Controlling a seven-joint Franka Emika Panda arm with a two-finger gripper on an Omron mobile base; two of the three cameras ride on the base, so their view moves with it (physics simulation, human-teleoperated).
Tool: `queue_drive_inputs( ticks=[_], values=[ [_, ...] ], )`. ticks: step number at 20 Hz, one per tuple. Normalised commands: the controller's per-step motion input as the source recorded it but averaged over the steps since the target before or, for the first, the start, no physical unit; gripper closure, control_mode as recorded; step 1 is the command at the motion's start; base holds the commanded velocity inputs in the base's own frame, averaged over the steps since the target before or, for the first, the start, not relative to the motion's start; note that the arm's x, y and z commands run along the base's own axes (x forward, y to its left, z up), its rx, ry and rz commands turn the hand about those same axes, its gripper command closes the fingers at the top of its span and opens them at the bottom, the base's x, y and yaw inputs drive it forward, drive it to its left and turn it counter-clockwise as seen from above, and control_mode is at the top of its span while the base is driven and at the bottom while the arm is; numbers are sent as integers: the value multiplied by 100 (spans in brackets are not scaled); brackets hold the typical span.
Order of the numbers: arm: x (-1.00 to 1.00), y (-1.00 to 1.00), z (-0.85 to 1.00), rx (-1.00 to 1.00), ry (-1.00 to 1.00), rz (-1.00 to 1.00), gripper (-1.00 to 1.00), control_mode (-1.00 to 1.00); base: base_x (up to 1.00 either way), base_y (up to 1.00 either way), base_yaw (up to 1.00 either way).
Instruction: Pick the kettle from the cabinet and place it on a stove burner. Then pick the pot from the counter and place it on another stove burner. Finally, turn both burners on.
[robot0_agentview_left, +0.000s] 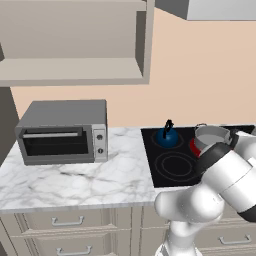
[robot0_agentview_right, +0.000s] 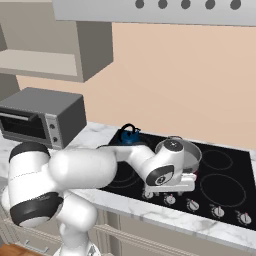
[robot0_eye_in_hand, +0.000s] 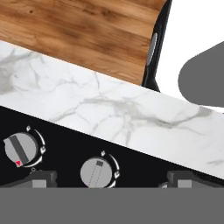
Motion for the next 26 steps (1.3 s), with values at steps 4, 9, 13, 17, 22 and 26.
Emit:
queue_drive_inputs(
  ticks=[4,9,13,17,22,26],
  values=[
    [25,0,-16,0,0,-9,-100,-100,0,0,0],
    [23,1,-11,0,0,-8,-100,-100,0,0,0],
    [11,0,-18,0,0,-8,-100,-100,0,0,0],
    [4,3,-20,0,0,-8,-100,-100,0,0,0],
    [0,10,-20,0,0,-8,-100,-100,0,0,0],
    [0,24,-25,0,0,-6,-100,-100,0,0,0]
  ],
)
